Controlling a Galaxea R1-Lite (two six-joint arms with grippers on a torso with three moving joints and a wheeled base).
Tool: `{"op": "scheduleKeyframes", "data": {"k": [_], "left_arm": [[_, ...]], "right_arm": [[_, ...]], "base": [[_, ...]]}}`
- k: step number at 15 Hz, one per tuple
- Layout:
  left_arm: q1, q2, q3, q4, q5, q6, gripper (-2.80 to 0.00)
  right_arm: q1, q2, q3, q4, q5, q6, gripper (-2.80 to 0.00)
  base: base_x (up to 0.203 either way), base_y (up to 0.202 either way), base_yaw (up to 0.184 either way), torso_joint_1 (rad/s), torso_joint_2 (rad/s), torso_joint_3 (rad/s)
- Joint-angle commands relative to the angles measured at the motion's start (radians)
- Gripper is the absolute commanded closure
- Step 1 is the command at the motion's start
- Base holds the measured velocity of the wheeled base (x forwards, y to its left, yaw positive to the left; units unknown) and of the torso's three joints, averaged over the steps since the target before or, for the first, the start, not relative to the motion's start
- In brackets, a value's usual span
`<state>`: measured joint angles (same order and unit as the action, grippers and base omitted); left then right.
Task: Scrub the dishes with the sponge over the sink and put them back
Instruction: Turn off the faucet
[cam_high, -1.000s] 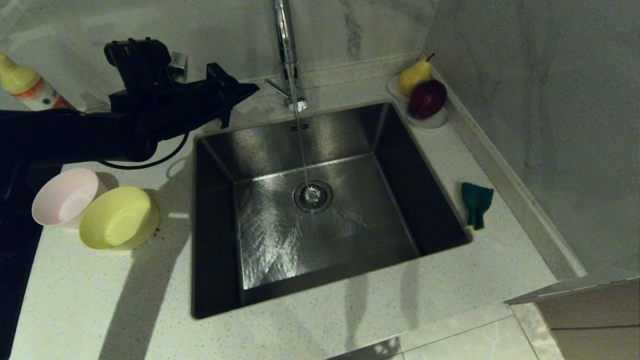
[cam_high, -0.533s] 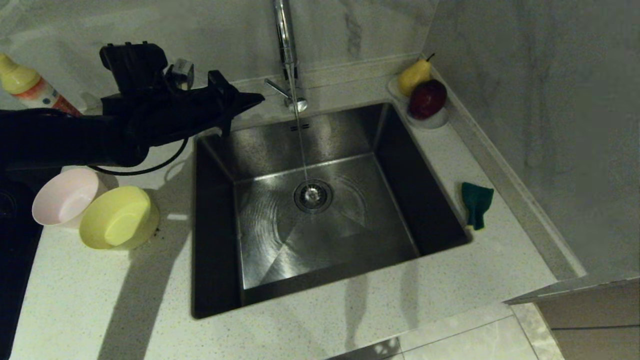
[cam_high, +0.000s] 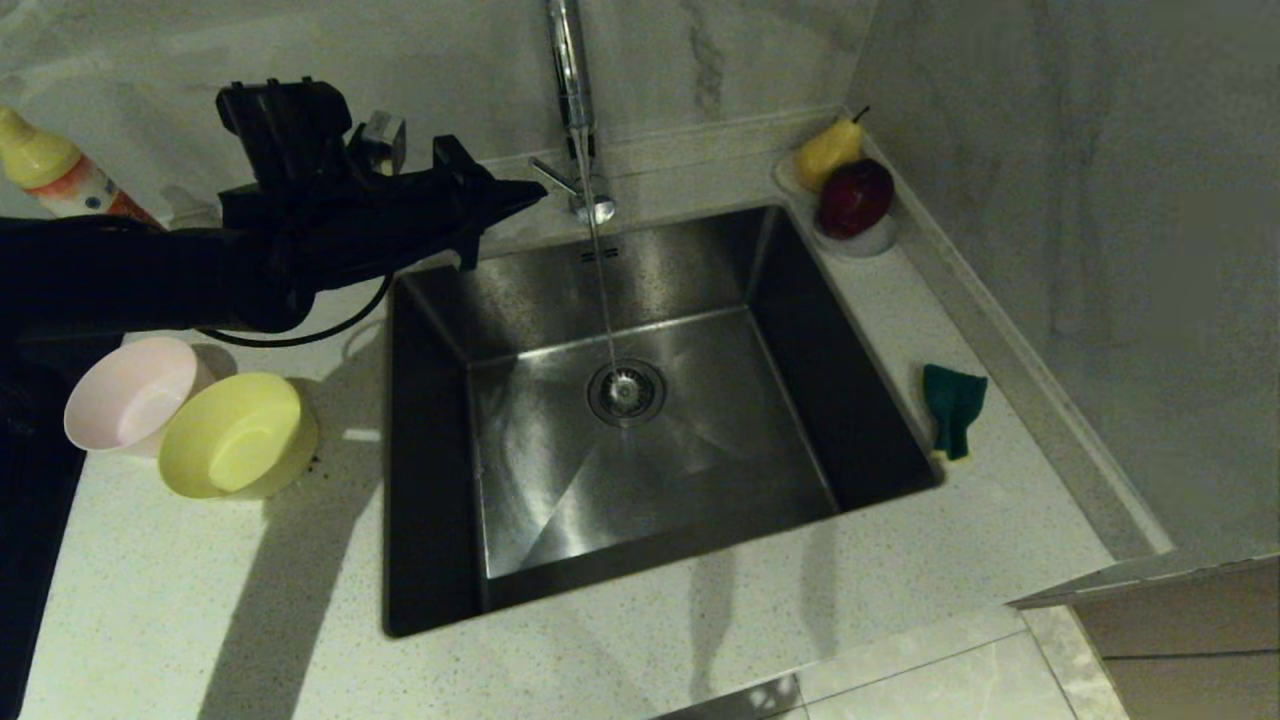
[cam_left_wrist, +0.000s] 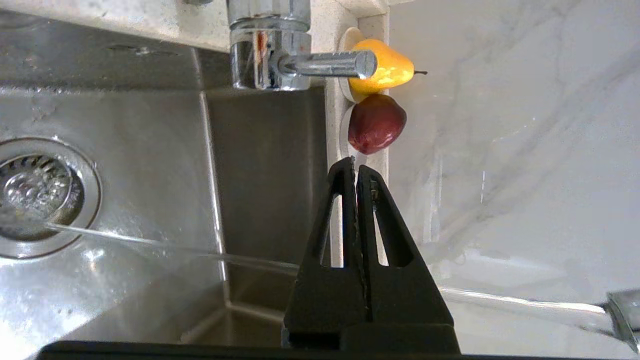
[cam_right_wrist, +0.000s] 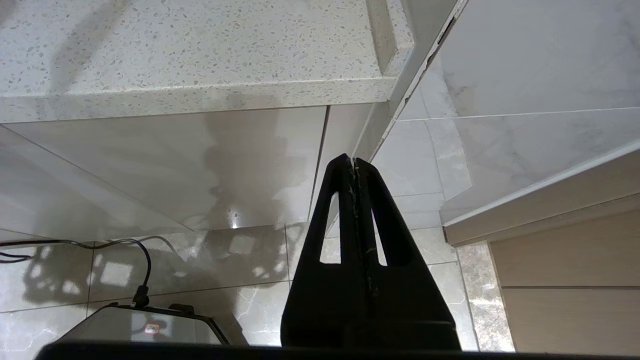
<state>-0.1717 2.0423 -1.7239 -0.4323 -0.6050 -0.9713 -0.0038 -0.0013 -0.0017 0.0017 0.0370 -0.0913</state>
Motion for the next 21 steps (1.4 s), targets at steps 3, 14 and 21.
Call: {"op": "scheduleKeyframes", "data": {"k": [3,14,21], "left_arm": [[-0.003,0.068,-0.084,-0.004,0.002,-0.010,0.00],[-0.005,0.118,-0.158,-0.045,0.057,-0.017,0.00],[-0.003,0.141,-0.158,-0.115,0.097,-0.017,0.00]], "right_arm": [[0.001,0.000,0.000,0.000,0.000,-0.001,0.00],[0.001,0.000,0.000,0.000,0.000,-0.001,0.00],[0.001,0.000,0.000,0.000,0.000,-0.001,0.00]], "base": [[0.000,0.000,0.000,0.000,0.00,0.000],[0.000,0.000,0.000,0.000,0.00,0.000],[0.000,0.000,0.000,0.000,0.00,0.000]]}}
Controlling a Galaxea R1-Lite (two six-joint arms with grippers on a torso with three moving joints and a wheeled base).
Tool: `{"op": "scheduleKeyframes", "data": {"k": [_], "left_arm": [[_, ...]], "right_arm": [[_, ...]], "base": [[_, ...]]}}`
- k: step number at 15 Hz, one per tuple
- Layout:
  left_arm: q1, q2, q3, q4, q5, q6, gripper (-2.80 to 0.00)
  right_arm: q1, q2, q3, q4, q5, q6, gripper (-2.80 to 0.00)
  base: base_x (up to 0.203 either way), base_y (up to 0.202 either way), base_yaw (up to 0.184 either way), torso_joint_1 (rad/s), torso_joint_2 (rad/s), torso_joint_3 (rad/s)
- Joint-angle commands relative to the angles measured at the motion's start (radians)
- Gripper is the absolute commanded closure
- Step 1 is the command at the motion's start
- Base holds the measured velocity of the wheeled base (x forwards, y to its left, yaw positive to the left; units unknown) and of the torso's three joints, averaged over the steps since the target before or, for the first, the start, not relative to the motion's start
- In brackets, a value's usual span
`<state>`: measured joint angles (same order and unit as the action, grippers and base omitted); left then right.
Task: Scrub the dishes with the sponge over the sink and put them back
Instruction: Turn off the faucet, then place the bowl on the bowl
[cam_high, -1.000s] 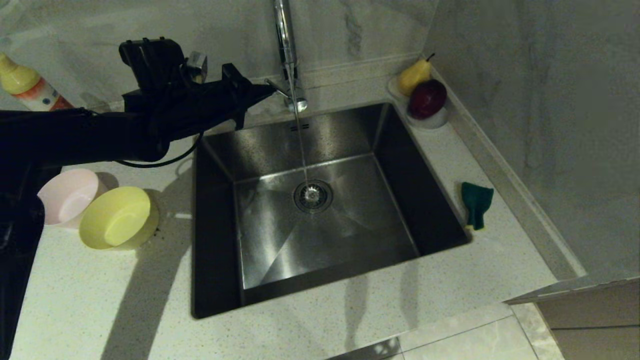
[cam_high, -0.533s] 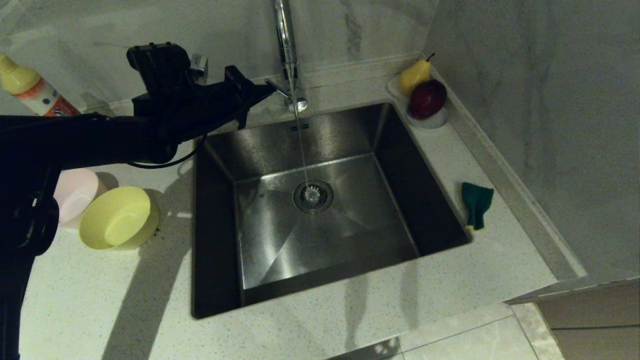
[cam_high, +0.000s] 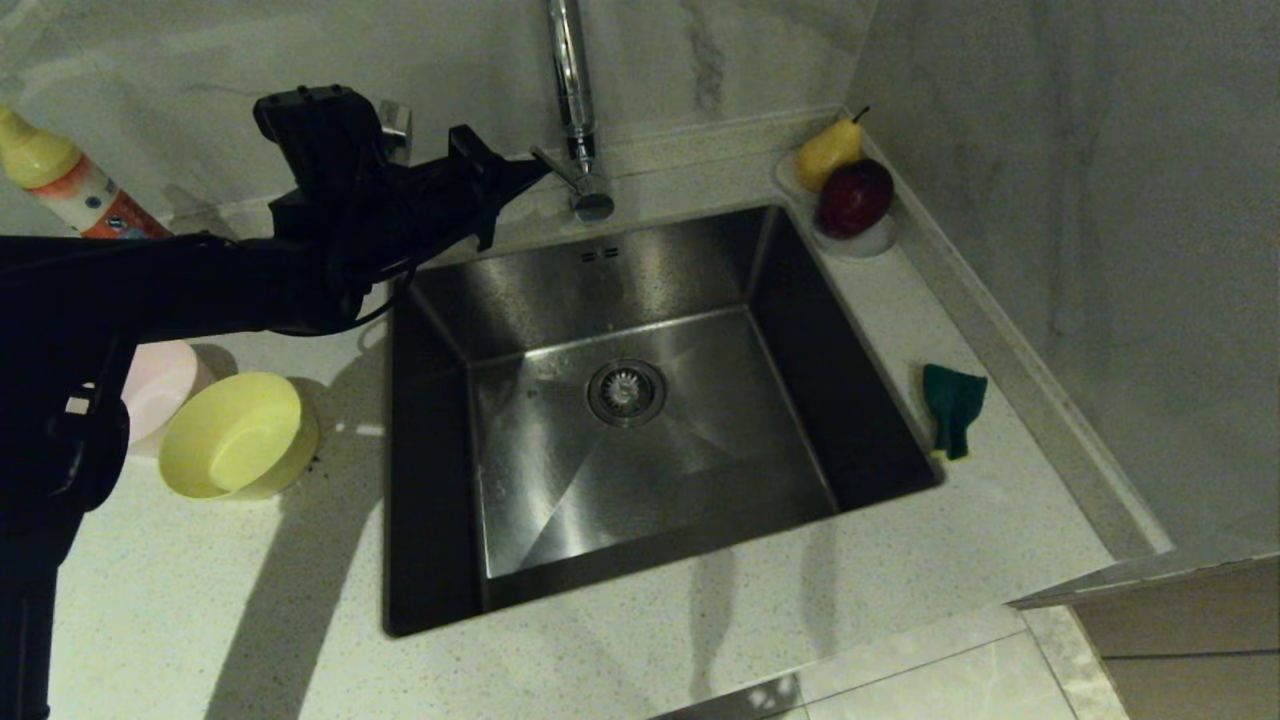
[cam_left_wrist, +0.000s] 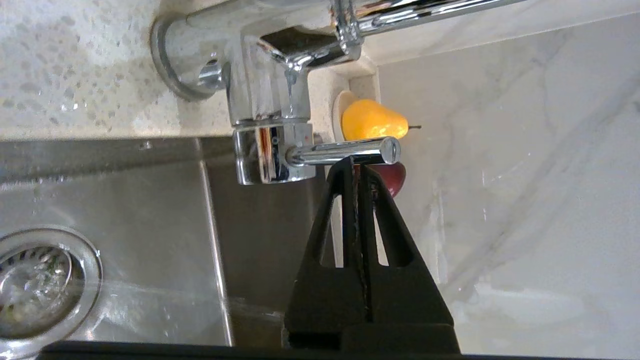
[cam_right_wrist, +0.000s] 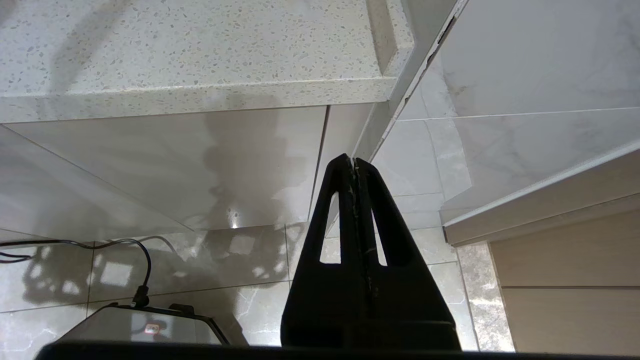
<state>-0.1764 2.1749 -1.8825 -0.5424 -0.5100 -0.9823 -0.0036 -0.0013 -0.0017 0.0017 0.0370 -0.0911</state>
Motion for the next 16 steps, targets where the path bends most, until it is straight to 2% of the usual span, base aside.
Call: {"op": "scheduleKeyframes", "data": {"k": [1,5,8,10,12,14,15,16], "left_arm": [[0.002,0.009,0.000,-0.005,0.004,-0.006,0.00],[0.007,-0.038,0.044,0.008,0.004,-0.005,0.00],[0.011,-0.199,0.237,0.005,0.004,0.010,0.00],[0.012,-0.331,0.368,0.009,0.004,0.064,0.00],[0.012,-0.476,0.467,0.040,0.034,0.156,0.00],[0.012,-0.634,0.506,0.196,0.130,0.316,0.00],[0.012,-0.689,0.519,0.273,0.224,0.425,0.00],[0.011,-0.733,0.539,0.323,0.384,0.519,0.00]], "right_arm": [[0.000,0.000,0.000,0.000,0.001,-0.001,0.00],[0.000,0.000,0.000,0.000,0.001,-0.001,0.00],[0.000,0.000,0.000,0.000,0.001,-0.001,0.00],[0.000,0.000,0.000,0.000,0.000,-0.001,0.00],[0.001,0.000,0.000,0.000,0.001,-0.001,0.00],[-0.001,0.000,0.000,0.000,0.000,-0.001,0.00],[-0.001,0.000,0.000,0.000,0.000,-0.001,0.00],[-0.001,0.000,0.000,0.000,0.000,-0.001,0.00]], "base": [[0.000,0.000,0.000,0.000,0.00,0.000],[0.000,0.000,0.000,0.000,0.00,0.000],[0.000,0.000,0.000,0.000,0.00,0.000],[0.000,0.000,0.000,0.000,0.00,0.000],[0.000,0.000,0.000,0.000,0.00,0.000],[0.000,0.000,0.000,0.000,0.00,0.000],[0.000,0.000,0.000,0.000,0.00,0.000],[0.000,0.000,0.000,0.000,0.00,0.000]]}}
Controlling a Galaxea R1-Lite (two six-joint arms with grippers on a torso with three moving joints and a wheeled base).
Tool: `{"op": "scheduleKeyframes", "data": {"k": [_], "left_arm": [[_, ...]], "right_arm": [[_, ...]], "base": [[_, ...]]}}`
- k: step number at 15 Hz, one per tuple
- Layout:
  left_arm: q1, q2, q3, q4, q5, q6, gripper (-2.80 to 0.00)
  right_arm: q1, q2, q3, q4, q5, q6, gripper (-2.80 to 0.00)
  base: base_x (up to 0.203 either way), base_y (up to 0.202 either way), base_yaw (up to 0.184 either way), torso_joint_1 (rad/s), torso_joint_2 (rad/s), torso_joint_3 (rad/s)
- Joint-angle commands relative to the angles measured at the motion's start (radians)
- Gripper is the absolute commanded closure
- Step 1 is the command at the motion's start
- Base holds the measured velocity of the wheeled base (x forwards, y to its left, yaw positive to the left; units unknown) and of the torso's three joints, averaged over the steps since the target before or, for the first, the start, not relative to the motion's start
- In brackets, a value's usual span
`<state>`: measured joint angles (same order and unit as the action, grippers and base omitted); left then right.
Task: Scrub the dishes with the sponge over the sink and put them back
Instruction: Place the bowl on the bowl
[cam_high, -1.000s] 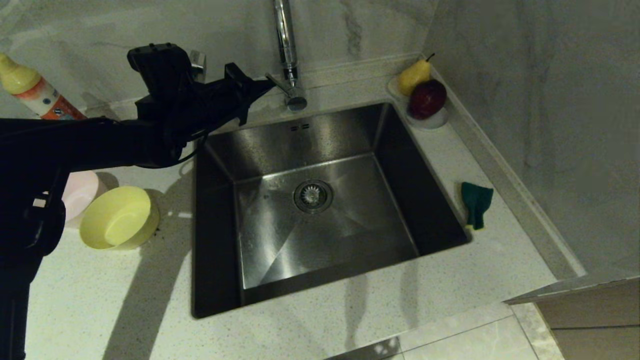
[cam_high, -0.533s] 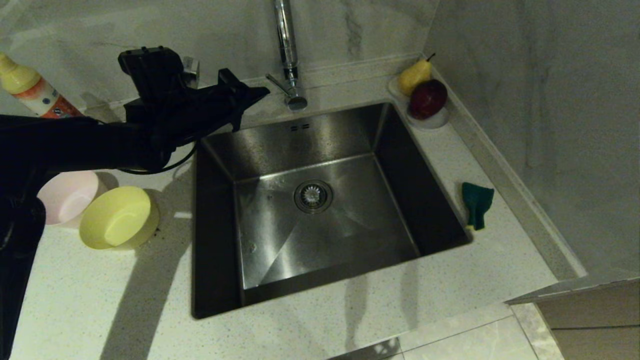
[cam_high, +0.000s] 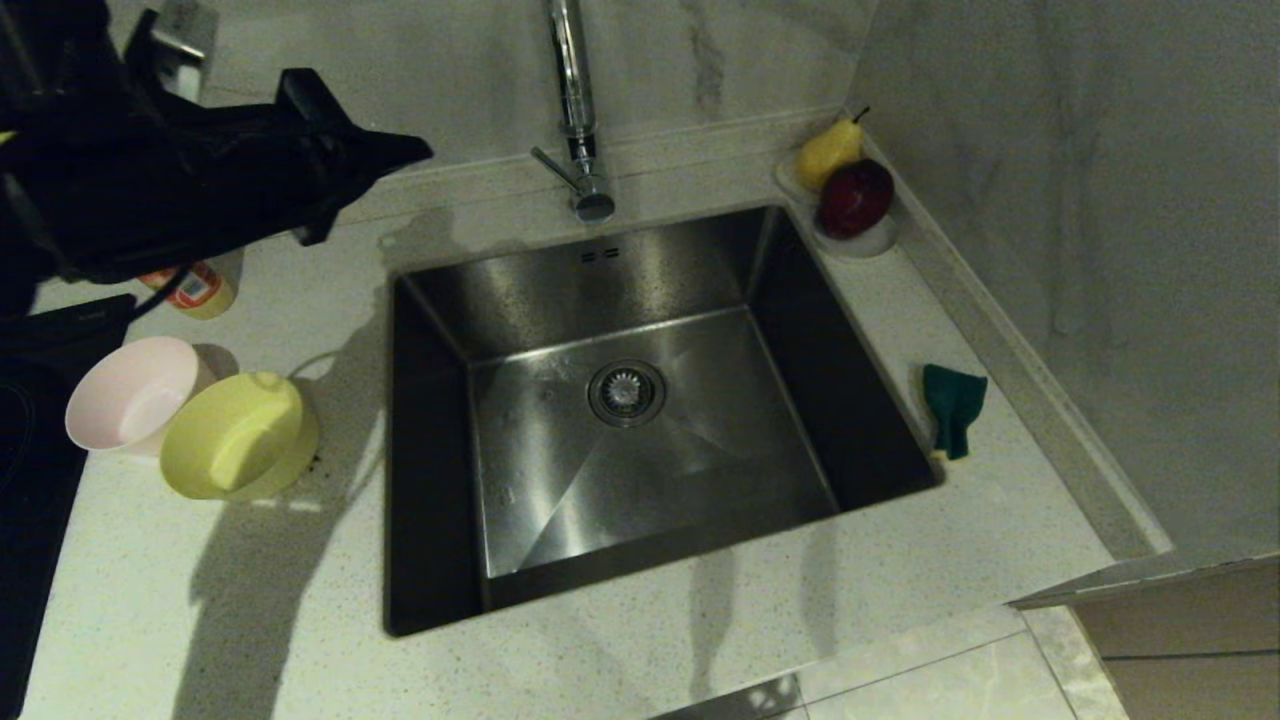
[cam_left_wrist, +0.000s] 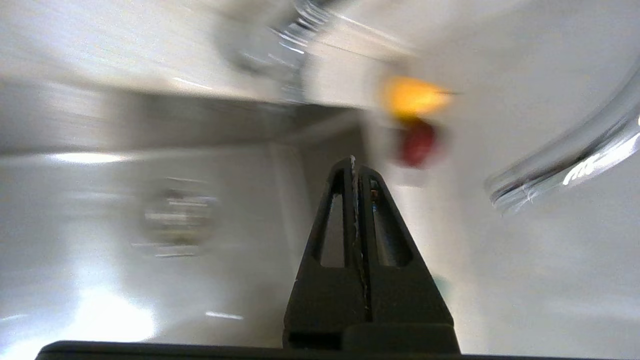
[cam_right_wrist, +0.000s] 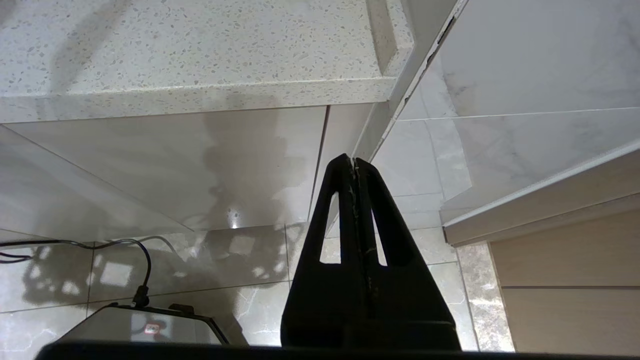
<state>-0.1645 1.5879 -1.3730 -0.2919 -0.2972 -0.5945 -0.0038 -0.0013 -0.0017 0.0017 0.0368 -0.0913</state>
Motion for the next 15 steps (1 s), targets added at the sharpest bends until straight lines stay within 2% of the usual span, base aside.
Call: {"op": "scheduleKeyframes", "data": {"k": [1,4,5,6,7,9,11,13,15], "left_arm": [[0.000,-0.181,0.063,0.100,0.335,0.223,0.00],[0.011,-0.289,0.188,0.126,0.739,0.462,0.00],[0.026,-0.322,0.220,0.134,0.818,0.537,0.00],[0.077,-0.341,0.246,0.141,0.872,0.622,0.00],[0.152,-0.347,0.258,0.135,0.897,0.680,0.00],[0.252,-0.329,0.244,0.088,0.915,0.729,0.00],[0.368,-0.276,0.198,0.079,0.904,0.681,0.00],[0.468,-0.206,0.171,0.077,0.859,0.638,0.00],[0.559,-0.149,0.159,0.097,0.754,0.574,0.00]], "right_arm": [[0.001,0.000,0.000,0.000,0.001,-0.001,0.00],[0.000,0.000,0.000,0.000,0.000,-0.001,0.00],[0.001,0.000,0.000,0.000,0.002,-0.001,0.00],[0.001,0.000,0.000,0.000,0.002,-0.001,0.00],[0.000,0.000,0.000,0.000,0.001,-0.001,0.00],[0.001,0.000,0.000,0.000,0.001,-0.001,0.00],[0.001,0.000,0.000,0.000,0.000,-0.001,0.00],[-0.001,0.000,0.000,0.000,0.000,-0.001,0.00],[0.001,0.000,0.000,0.000,0.000,-0.001,0.00]], "base": [[0.000,0.000,0.000,0.000,0.00,0.000],[0.000,0.000,0.000,0.000,0.00,0.000],[0.000,0.000,0.000,0.000,0.00,0.000],[0.000,0.000,0.000,0.000,0.00,0.000],[0.000,0.000,0.000,0.000,0.00,0.000],[0.000,0.000,0.000,0.000,0.00,0.000],[0.000,0.000,0.000,0.000,0.00,0.000],[0.000,0.000,0.000,0.000,0.00,0.000],[0.000,0.000,0.000,0.000,0.00,0.000]]}}
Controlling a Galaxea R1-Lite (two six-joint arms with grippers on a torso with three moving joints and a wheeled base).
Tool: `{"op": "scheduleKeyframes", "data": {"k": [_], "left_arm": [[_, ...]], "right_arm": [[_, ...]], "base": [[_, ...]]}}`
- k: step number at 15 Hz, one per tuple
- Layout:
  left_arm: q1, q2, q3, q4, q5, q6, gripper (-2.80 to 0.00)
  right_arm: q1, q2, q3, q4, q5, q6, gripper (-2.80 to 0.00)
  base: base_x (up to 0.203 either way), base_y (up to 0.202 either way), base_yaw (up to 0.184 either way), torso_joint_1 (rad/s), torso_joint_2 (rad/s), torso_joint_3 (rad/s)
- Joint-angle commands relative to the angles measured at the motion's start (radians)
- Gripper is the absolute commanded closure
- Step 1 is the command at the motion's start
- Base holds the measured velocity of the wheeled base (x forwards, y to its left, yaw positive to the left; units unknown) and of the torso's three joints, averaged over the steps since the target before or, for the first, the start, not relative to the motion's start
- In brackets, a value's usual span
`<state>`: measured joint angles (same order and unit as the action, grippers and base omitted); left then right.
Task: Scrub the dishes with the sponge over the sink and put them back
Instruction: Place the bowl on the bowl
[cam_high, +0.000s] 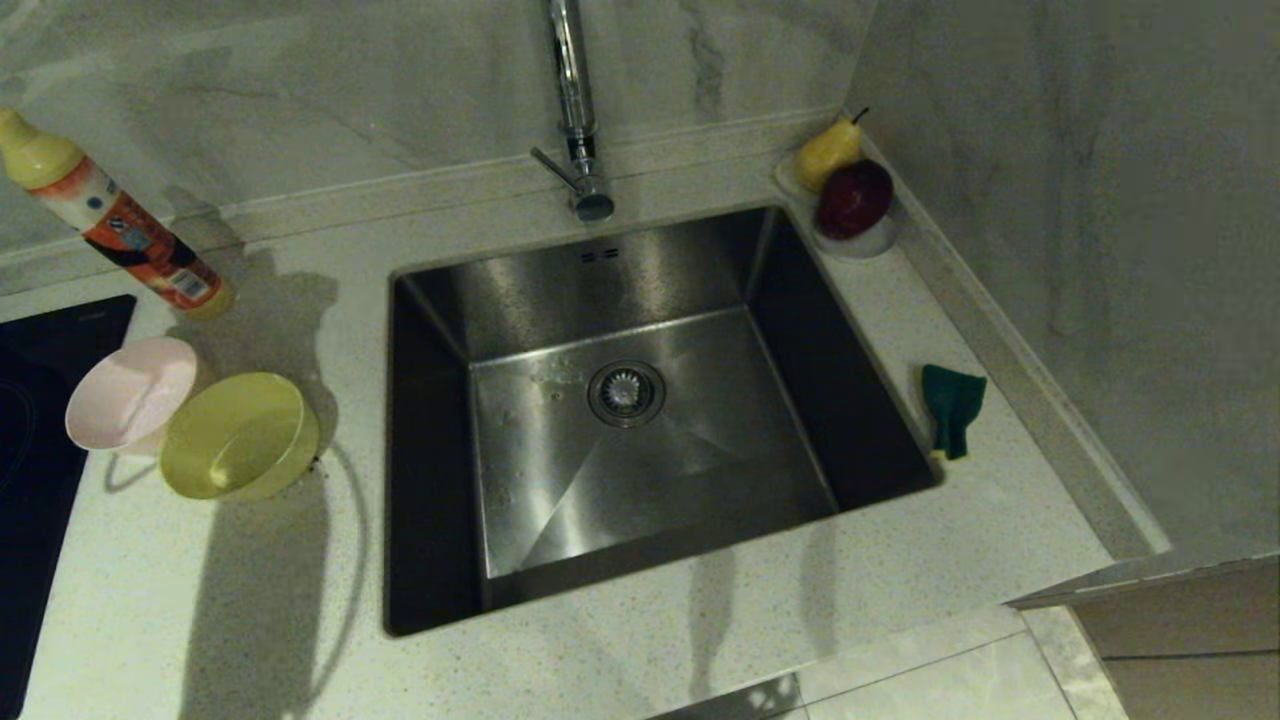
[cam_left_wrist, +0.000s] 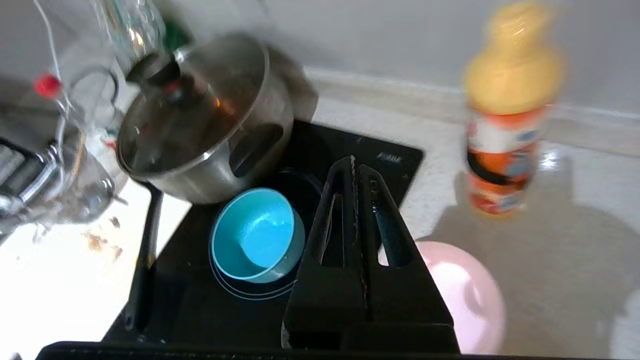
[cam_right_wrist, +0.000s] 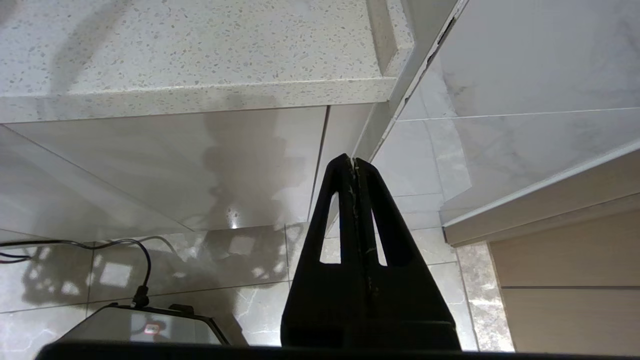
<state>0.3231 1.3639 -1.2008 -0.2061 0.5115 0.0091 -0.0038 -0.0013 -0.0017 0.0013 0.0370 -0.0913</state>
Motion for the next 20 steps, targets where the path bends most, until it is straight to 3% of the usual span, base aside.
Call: {"op": "scheduleKeyframes", "data": {"k": [1,5,6,10,12,13,16,20], "left_arm": [[0.114,0.100,-0.036,0.046,-0.132,-0.075,0.00],[0.268,0.179,-0.203,0.287,-0.410,-0.256,0.00],[0.297,0.193,-0.226,0.320,-0.453,-0.284,0.00],[0.362,0.251,-0.232,0.333,-0.485,-0.296,0.00],[0.400,0.275,-0.235,0.333,-0.533,-0.299,0.00],[0.417,0.291,-0.236,0.332,-0.546,-0.298,-2.80],[0.445,0.320,-0.229,0.332,-0.625,-0.327,-2.80],[0.450,0.378,-0.225,0.323,-0.642,-0.363,-2.80]], "right_arm": [[0.000,0.000,0.000,0.000,0.000,-0.001,0.00],[0.001,0.000,0.000,0.000,0.001,-0.001,0.00],[0.001,0.000,0.000,0.000,0.001,-0.001,0.00],[0.000,0.000,0.000,0.000,0.000,-0.001,0.00],[0.001,0.000,0.000,0.000,0.000,-0.001,0.00],[0.000,0.000,0.000,0.000,0.001,-0.001,0.00],[0.000,0.000,0.000,0.000,0.000,-0.001,0.00],[0.001,0.000,0.000,0.000,0.000,-0.001,0.00]], "base": [[0.000,0.000,0.000,0.000,0.00,0.000],[0.000,0.000,0.000,0.000,0.00,0.000],[0.000,0.000,0.000,0.000,0.00,0.000],[0.000,0.000,0.000,0.000,0.00,0.000],[0.000,0.000,0.000,0.000,0.00,0.000],[0.000,0.000,0.000,0.000,0.00,0.000],[0.000,0.000,0.000,0.000,0.00,0.000],[0.000,0.000,0.000,0.000,0.00,0.000]]}}
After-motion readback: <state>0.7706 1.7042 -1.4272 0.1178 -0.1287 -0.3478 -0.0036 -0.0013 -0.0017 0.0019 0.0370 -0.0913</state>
